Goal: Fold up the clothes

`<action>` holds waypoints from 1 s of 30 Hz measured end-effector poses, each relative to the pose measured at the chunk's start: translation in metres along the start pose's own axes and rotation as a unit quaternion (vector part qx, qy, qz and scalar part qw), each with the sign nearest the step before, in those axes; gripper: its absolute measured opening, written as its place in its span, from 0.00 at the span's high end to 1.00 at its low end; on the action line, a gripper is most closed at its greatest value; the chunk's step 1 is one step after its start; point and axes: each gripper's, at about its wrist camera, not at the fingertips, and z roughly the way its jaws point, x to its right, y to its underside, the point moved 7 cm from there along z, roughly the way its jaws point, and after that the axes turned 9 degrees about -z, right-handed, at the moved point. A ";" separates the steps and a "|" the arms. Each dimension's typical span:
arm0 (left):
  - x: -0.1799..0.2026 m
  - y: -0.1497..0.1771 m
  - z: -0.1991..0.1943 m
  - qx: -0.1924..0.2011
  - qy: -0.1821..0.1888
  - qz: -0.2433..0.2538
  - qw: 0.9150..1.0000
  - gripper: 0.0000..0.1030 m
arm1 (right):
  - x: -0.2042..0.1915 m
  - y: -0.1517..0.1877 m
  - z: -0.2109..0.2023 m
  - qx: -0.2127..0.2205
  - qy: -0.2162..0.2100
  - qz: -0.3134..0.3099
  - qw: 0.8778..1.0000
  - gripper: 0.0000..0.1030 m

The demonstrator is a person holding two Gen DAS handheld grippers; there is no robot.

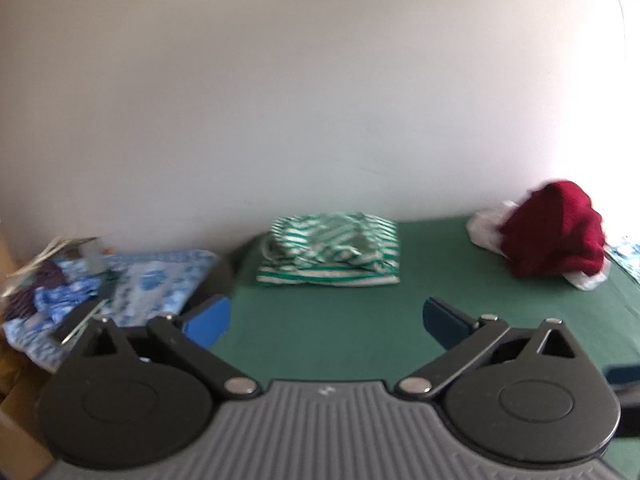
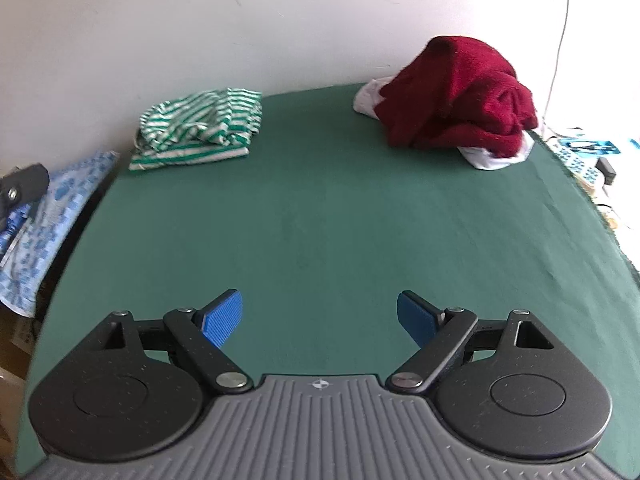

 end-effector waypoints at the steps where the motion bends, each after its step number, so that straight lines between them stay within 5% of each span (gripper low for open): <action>1: 0.000 0.001 0.002 -0.010 0.003 0.001 1.000 0.00 | 0.000 -0.002 0.002 0.002 -0.008 0.001 1.000 0.16; 12: -0.039 0.031 0.024 -0.108 0.008 -0.019 0.994 0.00 | -0.043 -0.008 0.010 -0.020 -0.011 -0.018 1.000 0.16; 30: -0.101 0.033 0.032 -0.147 0.034 0.002 0.989 0.00 | -0.114 -0.003 -0.013 -0.006 0.058 0.018 0.998 0.16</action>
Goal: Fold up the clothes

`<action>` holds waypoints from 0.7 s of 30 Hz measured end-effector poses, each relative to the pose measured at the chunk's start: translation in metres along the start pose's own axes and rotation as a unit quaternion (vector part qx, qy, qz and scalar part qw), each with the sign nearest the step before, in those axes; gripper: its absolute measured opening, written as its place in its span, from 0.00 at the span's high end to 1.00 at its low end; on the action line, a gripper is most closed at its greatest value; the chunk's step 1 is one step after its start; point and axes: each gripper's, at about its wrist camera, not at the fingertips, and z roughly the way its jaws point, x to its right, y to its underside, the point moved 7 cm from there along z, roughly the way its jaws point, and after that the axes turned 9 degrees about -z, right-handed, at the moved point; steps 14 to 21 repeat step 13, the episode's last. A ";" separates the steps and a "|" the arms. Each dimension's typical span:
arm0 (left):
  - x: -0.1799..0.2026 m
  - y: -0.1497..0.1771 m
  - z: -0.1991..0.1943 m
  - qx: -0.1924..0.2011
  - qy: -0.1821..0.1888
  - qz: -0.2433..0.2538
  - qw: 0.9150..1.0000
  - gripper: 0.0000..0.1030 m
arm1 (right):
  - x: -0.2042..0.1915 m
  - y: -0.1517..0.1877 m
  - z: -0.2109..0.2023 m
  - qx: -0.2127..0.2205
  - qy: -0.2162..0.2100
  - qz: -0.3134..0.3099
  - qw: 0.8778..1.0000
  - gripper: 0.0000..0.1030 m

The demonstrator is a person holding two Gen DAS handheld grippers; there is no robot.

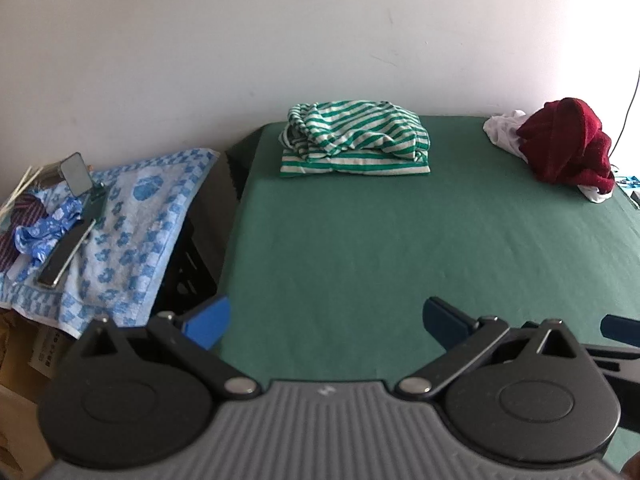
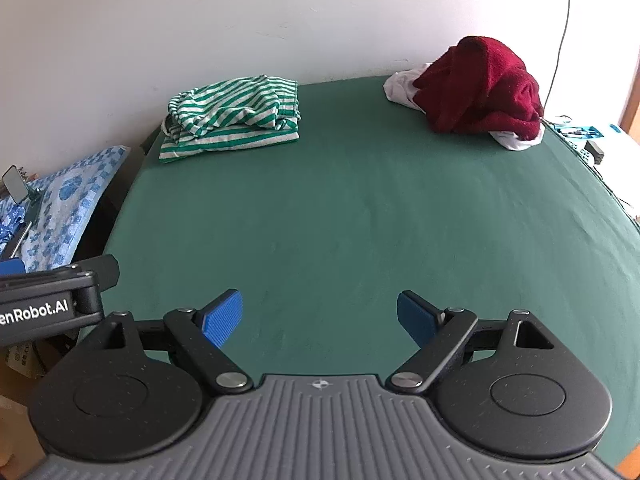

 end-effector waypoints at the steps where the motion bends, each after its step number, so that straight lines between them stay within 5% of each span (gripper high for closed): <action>1: 0.000 0.000 0.001 -0.001 0.001 0.000 1.000 0.00 | 0.000 -0.001 -0.002 0.001 0.005 -0.002 1.000 0.16; 21: -0.014 0.003 0.016 -0.019 -0.007 -0.035 0.999 0.01 | -0.009 -0.006 0.003 -0.002 0.008 -0.017 1.000 0.16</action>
